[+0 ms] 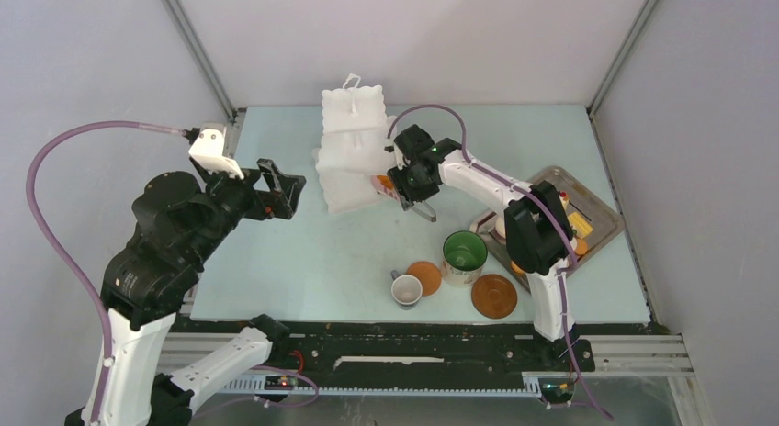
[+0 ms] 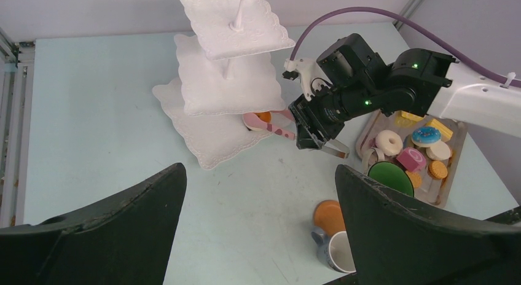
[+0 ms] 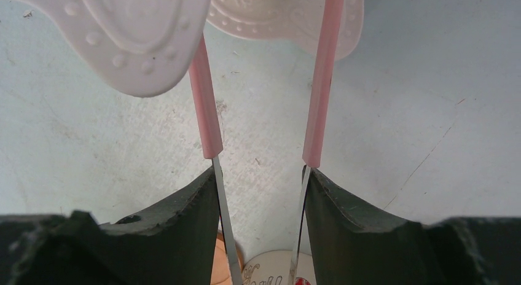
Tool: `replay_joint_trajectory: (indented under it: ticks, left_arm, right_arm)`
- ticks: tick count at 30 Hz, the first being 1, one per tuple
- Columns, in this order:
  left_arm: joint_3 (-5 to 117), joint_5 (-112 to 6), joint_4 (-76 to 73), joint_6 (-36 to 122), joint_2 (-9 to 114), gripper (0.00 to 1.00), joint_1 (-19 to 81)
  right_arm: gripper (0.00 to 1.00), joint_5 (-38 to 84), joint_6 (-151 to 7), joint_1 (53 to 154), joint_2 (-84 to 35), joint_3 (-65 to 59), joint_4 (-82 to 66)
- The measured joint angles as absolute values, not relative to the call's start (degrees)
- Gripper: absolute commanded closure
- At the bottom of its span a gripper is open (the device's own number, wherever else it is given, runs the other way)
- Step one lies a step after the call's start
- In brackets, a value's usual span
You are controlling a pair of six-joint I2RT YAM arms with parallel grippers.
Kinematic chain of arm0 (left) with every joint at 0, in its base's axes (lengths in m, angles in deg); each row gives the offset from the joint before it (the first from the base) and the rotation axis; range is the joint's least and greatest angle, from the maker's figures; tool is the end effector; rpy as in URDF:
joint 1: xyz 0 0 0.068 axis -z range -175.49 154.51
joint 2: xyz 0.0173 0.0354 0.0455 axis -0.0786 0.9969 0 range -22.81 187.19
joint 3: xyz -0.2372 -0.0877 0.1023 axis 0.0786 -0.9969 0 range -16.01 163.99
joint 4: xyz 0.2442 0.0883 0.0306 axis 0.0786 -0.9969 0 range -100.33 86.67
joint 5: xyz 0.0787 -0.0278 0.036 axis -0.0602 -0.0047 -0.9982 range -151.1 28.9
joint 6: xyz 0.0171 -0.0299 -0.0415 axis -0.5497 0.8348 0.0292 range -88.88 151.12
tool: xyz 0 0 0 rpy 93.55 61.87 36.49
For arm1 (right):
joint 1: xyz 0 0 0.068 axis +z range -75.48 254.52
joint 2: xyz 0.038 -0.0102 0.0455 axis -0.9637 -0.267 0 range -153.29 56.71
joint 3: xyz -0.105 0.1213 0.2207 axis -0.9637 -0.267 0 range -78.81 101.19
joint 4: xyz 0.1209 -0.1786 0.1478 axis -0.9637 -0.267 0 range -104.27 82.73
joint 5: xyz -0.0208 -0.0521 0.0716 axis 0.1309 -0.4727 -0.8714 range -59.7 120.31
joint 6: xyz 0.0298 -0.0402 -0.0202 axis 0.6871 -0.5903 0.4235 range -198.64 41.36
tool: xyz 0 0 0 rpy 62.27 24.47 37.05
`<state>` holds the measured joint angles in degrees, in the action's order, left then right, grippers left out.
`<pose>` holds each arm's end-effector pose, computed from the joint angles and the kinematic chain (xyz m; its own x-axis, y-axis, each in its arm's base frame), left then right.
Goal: Serve the afternoon tea
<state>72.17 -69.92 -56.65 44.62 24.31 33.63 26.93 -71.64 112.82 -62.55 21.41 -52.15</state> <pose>0.0833 -0.0401 0.4900 -0.2619 -0.1182 -0.9578 0.2971 0.9344 -0.1966 0.3506 0.2795 0.2222 -0.7775 -0.4590 -0.4300 -0.5484 0.8295 0.1061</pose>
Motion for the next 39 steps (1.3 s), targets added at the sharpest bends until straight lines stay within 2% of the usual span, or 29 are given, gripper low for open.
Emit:
replay_joint_trajectory:
  ticks: [12, 27, 34, 39]
  left_arm:
    - [71.6, -69.92, -56.48, 44.62, 24.31, 0.02, 33.63]
    - [68.96, -69.72, -54.9, 44.62, 24.02, 0.02, 33.63]
    - [67.65, -69.75, -54.51, 44.6, 23.91, 0.02, 33.63]
    - [67.21, -69.77, -54.23, 44.57, 23.89, 0.02, 33.63]
  right_arm:
    - [0.48, 28.72, -72.69, 113.08, -60.83, 19.31, -53.42]
    - [0.51, 30.95, -73.06, 111.73, -42.42, 7.01, -55.89]
    - [0.51, 32.33, -71.46, 102.35, -28.09, -2.98, -60.76]
    - [0.52, 32.09, -70.24, 90.55, -16.76, -8.77, -65.86]
